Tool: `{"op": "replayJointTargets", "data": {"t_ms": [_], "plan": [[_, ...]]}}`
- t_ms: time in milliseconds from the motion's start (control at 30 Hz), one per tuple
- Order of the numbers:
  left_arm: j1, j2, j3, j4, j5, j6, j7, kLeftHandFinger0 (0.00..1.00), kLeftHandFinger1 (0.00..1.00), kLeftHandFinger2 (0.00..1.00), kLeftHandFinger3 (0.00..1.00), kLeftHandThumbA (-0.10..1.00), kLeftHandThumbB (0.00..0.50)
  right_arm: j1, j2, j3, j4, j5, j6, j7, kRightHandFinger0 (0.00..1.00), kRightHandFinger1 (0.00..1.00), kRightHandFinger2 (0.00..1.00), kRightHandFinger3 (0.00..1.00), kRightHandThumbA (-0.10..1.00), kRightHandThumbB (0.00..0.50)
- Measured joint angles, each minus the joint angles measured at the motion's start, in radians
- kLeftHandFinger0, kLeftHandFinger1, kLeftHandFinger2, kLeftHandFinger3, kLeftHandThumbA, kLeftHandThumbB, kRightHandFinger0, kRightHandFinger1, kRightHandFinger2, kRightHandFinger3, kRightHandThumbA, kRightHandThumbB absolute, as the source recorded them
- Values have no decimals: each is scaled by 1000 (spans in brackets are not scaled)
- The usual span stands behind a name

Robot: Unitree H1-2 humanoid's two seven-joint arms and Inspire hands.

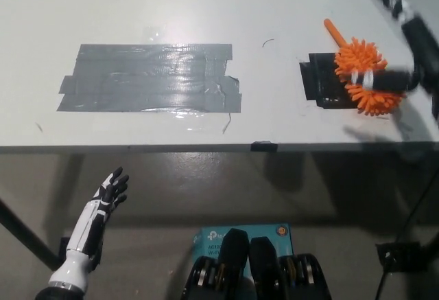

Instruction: A person hands an oraange duster to the robot and the robot grabs it with its right hand and places it on the black marked spot infron tof it on the desk

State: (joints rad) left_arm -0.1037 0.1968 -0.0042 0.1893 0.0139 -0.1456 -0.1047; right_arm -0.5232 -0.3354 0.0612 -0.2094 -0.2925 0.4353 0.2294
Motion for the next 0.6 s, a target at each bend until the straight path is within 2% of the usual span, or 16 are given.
{"op": "replayJointTargets", "data": {"t_ms": [167,333,400,567,600], "plan": [[2,-3,-4,20,0,-2,0,1000,1000,1000,1000,981,142,214,48,2,-167,4,-32,-15,1000,1000,1000,1000,1000,177],[11,-8,-9,32,0,-3,0,1000,1000,1000,1000,960,136,404,138,19,-191,5,-105,-49,1000,1000,1000,1000,1000,179],[15,-10,-11,33,0,-3,0,1000,1000,1000,1000,956,143,451,167,23,-159,4,-145,-68,1000,1000,1000,1000,976,142],[21,-16,-16,33,0,-3,0,1000,1000,1000,1000,951,156,476,200,23,-43,1,-218,-108,1000,1000,1000,1000,915,121],[22,-17,-16,33,0,-3,0,1000,1000,1000,1000,946,154,476,203,23,-24,1,-226,-114,1000,1000,1000,1000,909,101]]}}
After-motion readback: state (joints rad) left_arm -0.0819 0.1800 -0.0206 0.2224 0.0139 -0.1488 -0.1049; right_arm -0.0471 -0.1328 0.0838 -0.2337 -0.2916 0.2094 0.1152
